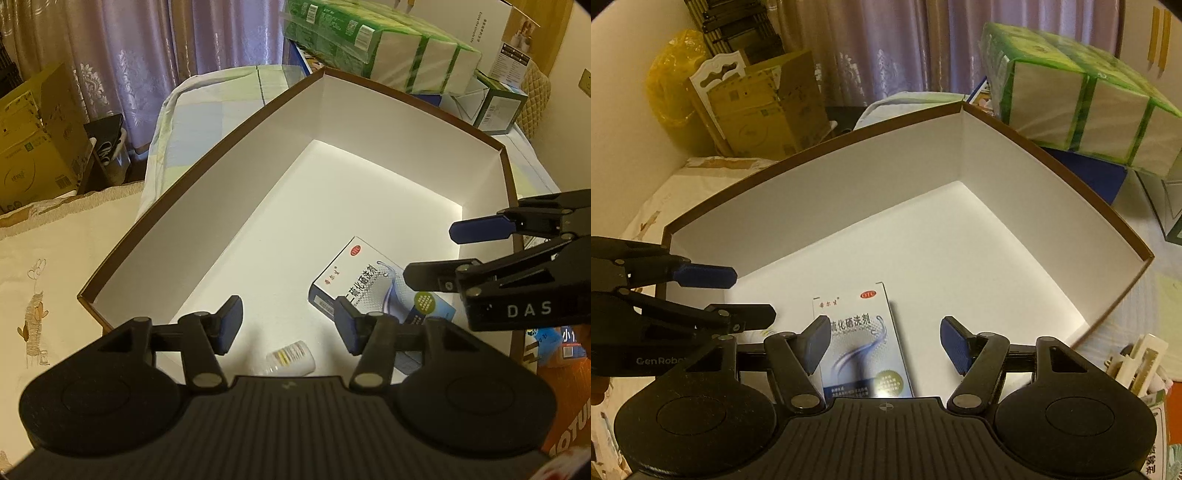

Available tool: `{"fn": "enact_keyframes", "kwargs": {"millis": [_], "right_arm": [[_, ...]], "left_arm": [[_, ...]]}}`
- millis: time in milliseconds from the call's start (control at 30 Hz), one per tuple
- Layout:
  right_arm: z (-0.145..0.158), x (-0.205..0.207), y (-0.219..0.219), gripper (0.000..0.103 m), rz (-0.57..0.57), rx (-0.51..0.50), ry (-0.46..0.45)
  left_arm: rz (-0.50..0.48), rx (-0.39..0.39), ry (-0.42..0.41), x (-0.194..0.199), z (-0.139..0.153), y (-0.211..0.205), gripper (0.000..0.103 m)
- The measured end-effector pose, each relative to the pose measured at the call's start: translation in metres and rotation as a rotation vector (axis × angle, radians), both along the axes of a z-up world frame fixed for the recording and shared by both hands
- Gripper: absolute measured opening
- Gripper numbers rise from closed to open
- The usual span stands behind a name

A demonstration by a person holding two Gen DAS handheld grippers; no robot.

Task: Organize rigid objects
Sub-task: 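Carry both items into the brown box and open both tools to release them, then withdraw both open tools from the brown box back over the table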

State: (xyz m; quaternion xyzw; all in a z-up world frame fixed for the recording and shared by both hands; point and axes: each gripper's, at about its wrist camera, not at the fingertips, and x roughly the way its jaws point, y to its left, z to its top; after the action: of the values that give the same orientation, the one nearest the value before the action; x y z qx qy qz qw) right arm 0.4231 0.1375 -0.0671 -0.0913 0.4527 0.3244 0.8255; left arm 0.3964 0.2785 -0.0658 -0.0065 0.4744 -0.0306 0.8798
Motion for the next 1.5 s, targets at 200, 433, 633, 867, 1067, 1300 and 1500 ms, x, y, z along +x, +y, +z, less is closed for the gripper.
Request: {"fn": "enact_keyframes", "kwargs": {"millis": [200, 433, 633, 867, 1067, 1300, 1500], "right_arm": [[0.006, -0.008, -0.004, 0.063, -0.002, 0.010, -0.004], [0.013, -0.018, -0.009, 0.063, -0.006, 0.021, -0.017], [0.025, -0.029, -0.018, 0.063, -0.013, 0.048, -0.041], [0.045, -0.051, -0.041, 0.063, -0.031, 0.100, -0.075], [0.063, -0.078, -0.073, 0.063, -0.038, 0.142, -0.107], [0.072, -0.108, -0.119, 0.063, -0.050, 0.164, -0.114], [0.068, -0.128, -0.154, 0.063, -0.054, 0.148, -0.080]], "left_arm": [[0.011, 0.003, -0.005, -0.004, 0.005, -0.001, 0.053], [0.016, 0.009, -0.024, -0.011, 0.014, -0.004, 0.053], [0.021, 0.006, -0.050, -0.021, 0.025, -0.008, 0.053], [0.004, -0.006, -0.105, -0.039, 0.047, -0.023, 0.053], [-0.043, -0.034, -0.145, -0.061, 0.063, -0.049, 0.054], [-0.104, -0.082, -0.165, -0.085, 0.068, -0.087, 0.057], [-0.155, -0.103, -0.161, -0.102, 0.067, -0.119, 0.057]]}}
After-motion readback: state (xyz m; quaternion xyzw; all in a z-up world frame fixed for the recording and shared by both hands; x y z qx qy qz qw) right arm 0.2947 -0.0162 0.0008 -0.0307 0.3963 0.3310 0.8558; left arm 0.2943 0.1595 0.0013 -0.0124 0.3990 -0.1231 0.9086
